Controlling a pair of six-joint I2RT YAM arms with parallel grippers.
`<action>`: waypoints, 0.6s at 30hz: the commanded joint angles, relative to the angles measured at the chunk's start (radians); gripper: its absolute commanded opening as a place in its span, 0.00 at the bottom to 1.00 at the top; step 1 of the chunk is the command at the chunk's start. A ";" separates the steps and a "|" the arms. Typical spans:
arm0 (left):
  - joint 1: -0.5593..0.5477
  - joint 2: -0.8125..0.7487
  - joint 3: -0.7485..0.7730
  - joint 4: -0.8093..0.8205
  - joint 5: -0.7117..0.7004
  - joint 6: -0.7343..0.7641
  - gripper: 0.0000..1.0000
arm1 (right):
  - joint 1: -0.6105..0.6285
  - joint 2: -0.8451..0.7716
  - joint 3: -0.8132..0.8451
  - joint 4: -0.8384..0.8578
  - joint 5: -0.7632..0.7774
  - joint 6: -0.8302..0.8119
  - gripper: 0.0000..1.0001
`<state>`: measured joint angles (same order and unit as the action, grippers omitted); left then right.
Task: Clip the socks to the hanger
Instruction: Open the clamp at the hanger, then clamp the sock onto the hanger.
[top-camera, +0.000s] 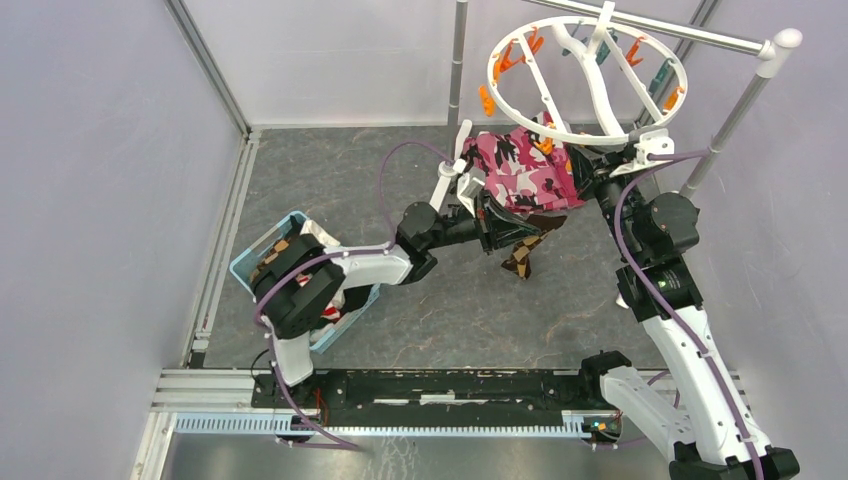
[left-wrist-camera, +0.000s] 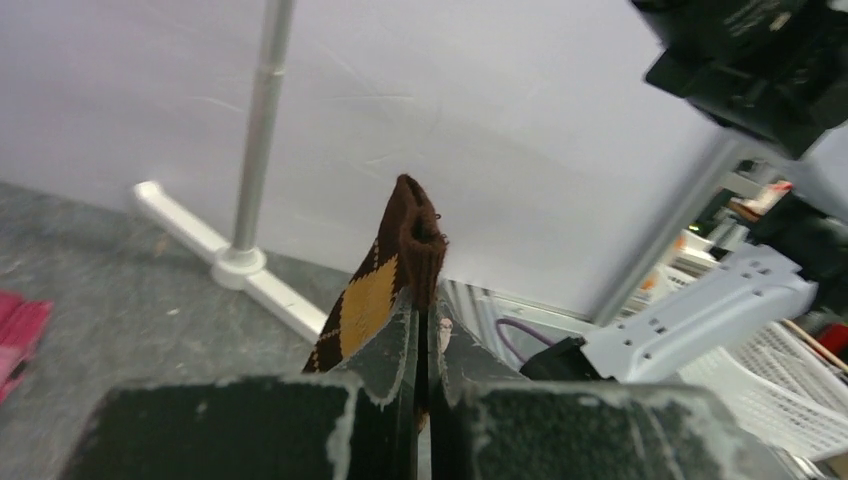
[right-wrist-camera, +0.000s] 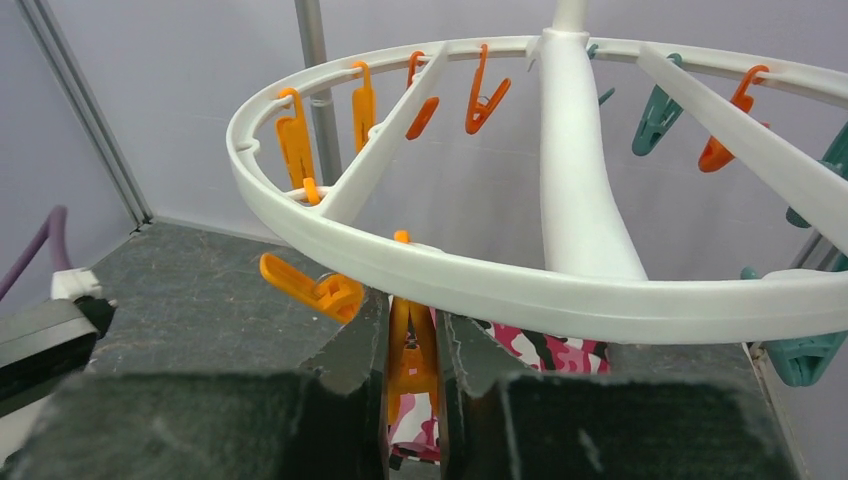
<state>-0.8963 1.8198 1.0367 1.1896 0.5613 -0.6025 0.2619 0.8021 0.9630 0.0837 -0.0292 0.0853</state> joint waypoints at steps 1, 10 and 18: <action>0.042 0.084 0.109 0.225 0.205 -0.163 0.02 | 0.003 -0.014 0.041 -0.007 -0.047 0.012 0.03; 0.103 0.287 0.335 0.548 0.306 -0.534 0.02 | 0.004 -0.021 0.043 -0.017 -0.078 0.010 0.03; 0.110 0.355 0.486 0.548 0.327 -0.638 0.02 | 0.003 -0.024 0.048 -0.035 -0.103 0.014 0.03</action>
<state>-0.7868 2.1654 1.4441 1.4784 0.8509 -1.1370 0.2619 0.7929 0.9672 0.0601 -0.0940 0.0856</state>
